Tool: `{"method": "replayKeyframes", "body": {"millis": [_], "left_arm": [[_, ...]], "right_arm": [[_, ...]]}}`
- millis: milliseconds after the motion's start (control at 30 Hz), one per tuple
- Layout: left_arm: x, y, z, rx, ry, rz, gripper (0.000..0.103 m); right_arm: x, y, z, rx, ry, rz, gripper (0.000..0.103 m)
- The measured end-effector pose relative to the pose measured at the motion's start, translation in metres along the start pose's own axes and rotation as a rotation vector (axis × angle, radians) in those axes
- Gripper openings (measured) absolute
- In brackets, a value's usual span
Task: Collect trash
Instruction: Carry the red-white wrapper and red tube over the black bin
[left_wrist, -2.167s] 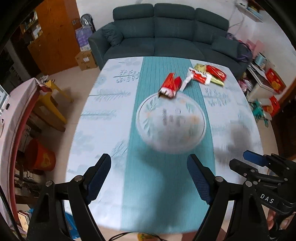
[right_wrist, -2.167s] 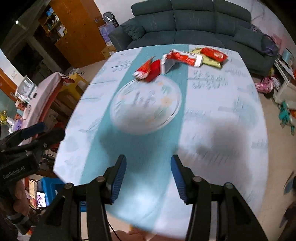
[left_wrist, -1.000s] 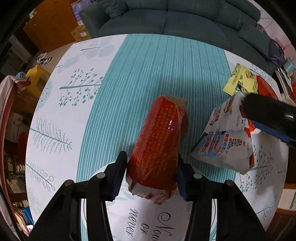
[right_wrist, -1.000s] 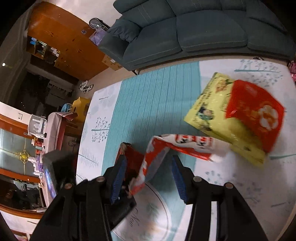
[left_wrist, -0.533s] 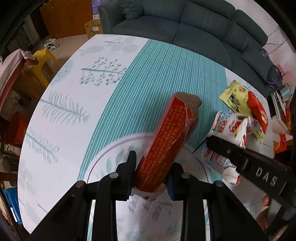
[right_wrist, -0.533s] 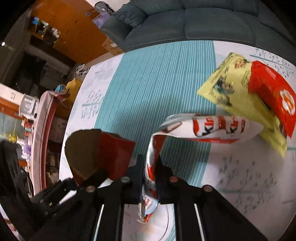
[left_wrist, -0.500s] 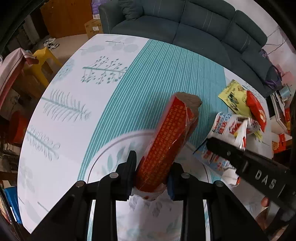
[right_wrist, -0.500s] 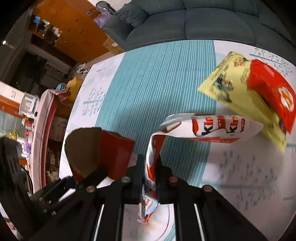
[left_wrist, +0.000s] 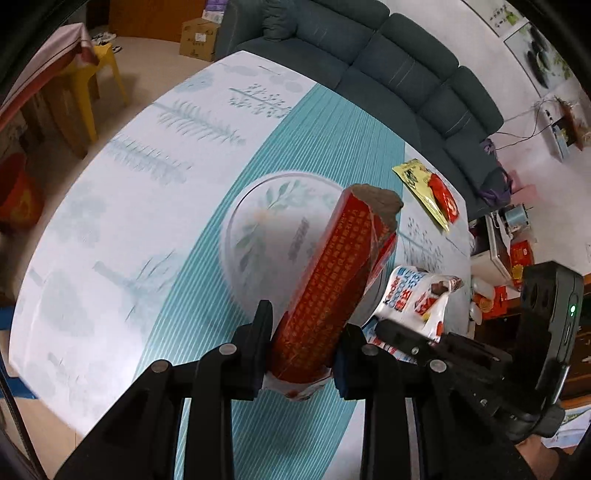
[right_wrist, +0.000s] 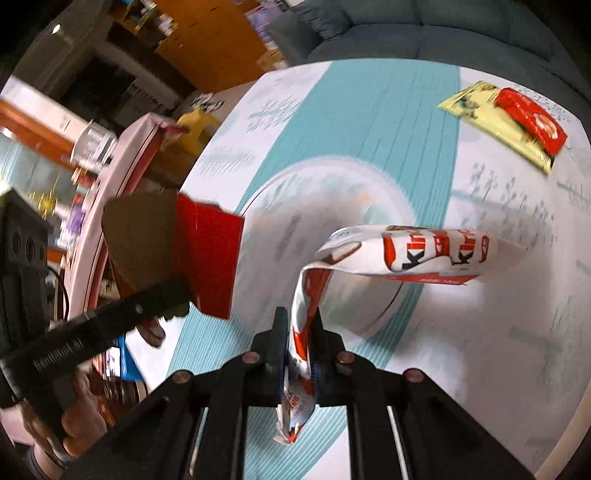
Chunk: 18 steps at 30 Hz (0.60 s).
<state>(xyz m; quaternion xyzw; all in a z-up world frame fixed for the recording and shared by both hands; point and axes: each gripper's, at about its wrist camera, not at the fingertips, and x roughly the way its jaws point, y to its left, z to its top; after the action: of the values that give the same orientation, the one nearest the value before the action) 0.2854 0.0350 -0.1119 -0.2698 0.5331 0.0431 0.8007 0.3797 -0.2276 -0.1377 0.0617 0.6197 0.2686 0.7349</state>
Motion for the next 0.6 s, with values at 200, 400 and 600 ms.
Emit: {"method": "replayKeyframes", "body": {"millis": [200, 400, 600], "left_arm": [[-0.044, 0.029, -0.052, 0.043, -0.002, 0.025, 0.027], [-0.095, 0.056, -0.105, 0.163, -0.005, 0.026, 0.027], [-0.134, 0.100, -0.154, 0.248, -0.020, 0.007, 0.027]], "right_arm": [[-0.012, 0.057, -0.059, -0.060, -0.009, 0.008, 0.010], [-0.025, 0.115, -0.124, -0.054, -0.062, -0.014, 0.010], [-0.018, 0.165, -0.194, -0.029, -0.059, -0.059, 0.010]]}}
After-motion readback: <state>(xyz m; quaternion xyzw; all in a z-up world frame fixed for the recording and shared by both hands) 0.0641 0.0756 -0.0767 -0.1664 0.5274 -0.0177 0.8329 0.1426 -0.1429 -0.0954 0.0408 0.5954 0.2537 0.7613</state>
